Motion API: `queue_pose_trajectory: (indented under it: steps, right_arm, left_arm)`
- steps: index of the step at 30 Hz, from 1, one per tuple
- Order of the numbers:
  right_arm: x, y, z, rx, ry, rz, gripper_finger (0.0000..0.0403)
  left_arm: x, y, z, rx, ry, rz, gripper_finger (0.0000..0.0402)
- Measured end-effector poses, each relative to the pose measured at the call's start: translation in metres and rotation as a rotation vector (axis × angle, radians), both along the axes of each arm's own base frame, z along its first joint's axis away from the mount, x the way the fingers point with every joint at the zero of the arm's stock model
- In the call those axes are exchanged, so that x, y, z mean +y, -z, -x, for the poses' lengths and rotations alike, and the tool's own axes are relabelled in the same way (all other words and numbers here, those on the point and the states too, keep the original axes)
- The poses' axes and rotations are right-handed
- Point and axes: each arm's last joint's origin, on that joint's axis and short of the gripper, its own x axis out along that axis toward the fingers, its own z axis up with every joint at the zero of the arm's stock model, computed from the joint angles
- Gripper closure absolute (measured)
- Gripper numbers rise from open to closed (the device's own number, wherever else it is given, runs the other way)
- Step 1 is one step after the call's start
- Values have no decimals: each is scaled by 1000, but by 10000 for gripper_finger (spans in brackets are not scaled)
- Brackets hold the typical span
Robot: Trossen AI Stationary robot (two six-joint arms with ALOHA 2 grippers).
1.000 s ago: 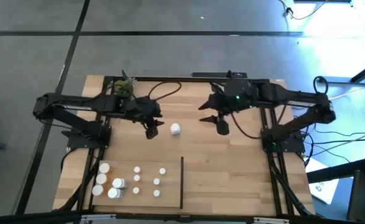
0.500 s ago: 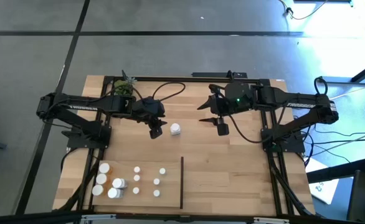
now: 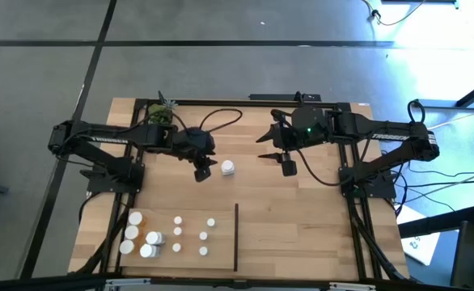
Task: Pick and place medicine bottles onto shelf by color
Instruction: Put the big white pill bottle on the shelf aligned with the other big white pill bottles
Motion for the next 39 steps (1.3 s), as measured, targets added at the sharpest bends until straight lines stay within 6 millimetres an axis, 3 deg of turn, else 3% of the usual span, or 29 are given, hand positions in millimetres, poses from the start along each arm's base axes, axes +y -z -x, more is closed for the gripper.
queue_pose_trajectory:
  steps: [7,15,19,27,39]
  right_arm:
    - [0,0,0,0,0,0,185]
    - [0,0,0,-1,0,0,185]
    - [0,-1,0,-4,0,0,185]
    - [0,-1,0,-9,0,0,185]
    - [0,-1,0,-9,0,0,185]
  left_arm:
    - [1,0,-1,-20,-50,61,236]
    - [16,11,-12,11,-56,25,148]
    - [21,30,-27,75,-21,-10,124]
    - [26,66,-55,122,-7,18,119]
    - [29,91,-65,211,66,-33,119]
